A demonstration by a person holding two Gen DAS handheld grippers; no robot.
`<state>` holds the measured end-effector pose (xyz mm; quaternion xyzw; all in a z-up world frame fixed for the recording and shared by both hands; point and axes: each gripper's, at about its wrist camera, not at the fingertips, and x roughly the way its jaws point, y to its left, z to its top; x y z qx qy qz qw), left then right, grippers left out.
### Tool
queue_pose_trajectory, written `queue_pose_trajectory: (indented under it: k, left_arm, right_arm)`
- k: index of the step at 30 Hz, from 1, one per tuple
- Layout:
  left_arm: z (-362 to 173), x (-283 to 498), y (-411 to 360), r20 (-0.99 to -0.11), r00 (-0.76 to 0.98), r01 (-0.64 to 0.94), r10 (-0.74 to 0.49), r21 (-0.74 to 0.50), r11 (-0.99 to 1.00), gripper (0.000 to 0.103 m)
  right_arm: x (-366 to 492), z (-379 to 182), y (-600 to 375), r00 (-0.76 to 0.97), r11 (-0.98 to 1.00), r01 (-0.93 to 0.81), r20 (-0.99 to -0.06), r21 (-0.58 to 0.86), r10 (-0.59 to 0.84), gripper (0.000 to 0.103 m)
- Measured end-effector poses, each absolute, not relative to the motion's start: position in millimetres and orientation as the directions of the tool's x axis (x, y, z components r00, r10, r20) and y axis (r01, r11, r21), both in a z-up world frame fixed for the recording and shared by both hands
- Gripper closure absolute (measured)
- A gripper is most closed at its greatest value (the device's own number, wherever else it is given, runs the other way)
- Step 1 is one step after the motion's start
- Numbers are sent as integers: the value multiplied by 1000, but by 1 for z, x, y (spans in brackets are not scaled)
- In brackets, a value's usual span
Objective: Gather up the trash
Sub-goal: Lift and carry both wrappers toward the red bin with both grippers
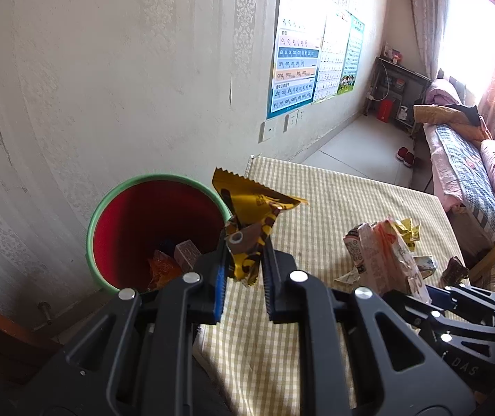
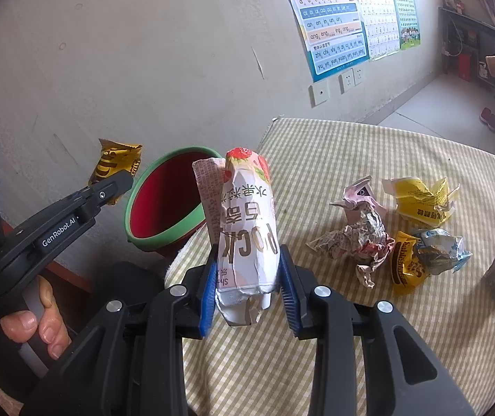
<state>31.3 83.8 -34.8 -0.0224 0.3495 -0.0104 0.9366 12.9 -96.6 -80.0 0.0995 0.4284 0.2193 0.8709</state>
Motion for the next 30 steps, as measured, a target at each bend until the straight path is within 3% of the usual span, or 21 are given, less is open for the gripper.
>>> queue_pose_trajectory:
  k: [30]
  left_arm:
    - [-46, 43, 114, -676, 736, -82, 36, -36, 996, 86]
  right_arm:
    - [36, -92, -69, 494, 881, -333, -733, 336, 467, 70]
